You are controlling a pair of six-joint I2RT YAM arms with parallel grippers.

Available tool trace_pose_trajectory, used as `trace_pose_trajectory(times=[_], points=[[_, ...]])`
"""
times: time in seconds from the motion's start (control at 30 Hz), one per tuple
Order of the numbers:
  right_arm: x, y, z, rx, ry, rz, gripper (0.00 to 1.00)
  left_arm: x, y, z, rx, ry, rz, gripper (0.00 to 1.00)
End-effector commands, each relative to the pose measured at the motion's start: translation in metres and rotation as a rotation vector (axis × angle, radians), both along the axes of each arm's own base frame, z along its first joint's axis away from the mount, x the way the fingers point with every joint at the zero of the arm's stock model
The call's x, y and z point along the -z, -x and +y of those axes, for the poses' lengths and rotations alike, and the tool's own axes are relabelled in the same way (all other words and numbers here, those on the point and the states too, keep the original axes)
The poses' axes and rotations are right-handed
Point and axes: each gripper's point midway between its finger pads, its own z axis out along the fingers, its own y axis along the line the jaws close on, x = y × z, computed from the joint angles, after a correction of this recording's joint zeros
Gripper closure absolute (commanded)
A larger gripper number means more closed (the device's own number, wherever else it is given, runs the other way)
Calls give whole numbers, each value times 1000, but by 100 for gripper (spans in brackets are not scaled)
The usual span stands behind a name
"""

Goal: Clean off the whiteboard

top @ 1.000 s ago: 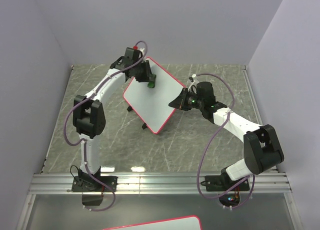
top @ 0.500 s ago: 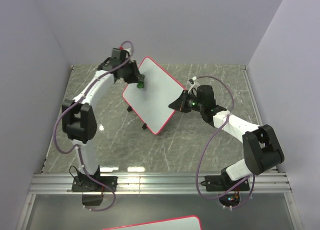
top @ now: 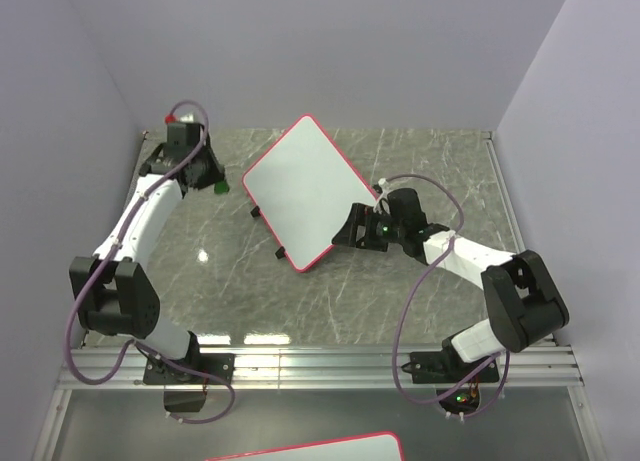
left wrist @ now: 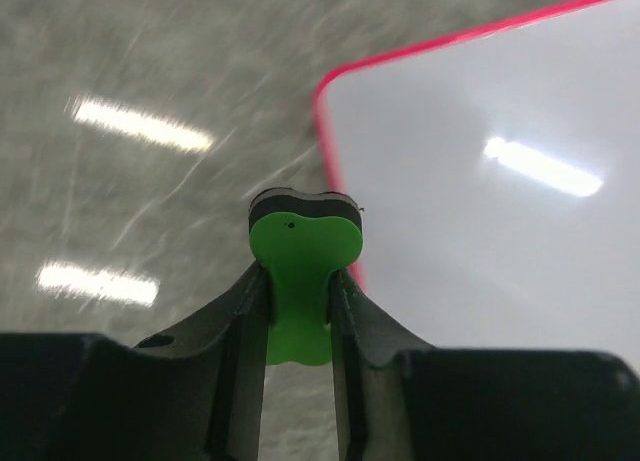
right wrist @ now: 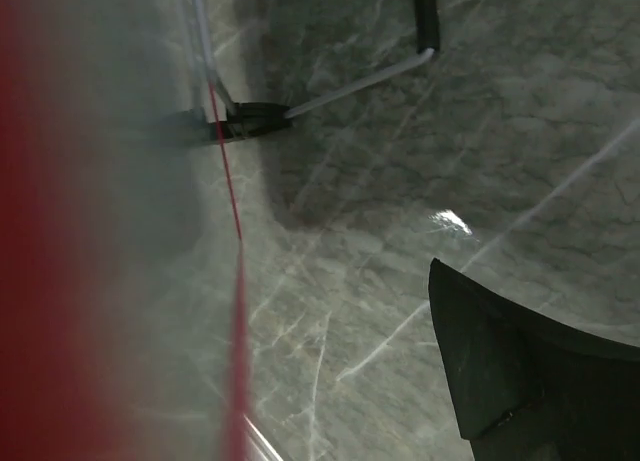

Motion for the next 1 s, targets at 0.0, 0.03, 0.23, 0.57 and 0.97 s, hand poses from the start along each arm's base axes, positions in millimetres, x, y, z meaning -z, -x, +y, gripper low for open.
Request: trace_pose_trajectory(times=[0.0, 0.03, 0.23, 0.57, 0.97], points=[[8, 17, -7, -18, 73, 44, 0, 73, 43, 25, -96, -57, 216, 100], [8, 17, -11, -9, 87, 42, 0, 80, 49, 25, -95, -56, 233, 100], [-31, 4, -35, 80, 115, -67, 0, 125, 89, 18, -79, -12, 340, 100], [-125, 20, -84, 237, 132, -271, 0, 171, 115, 11, -63, 21, 479, 19], [-232, 70, -133, 445, 55, -486, 0, 63, 103, 24, -200, 30, 212, 14]])
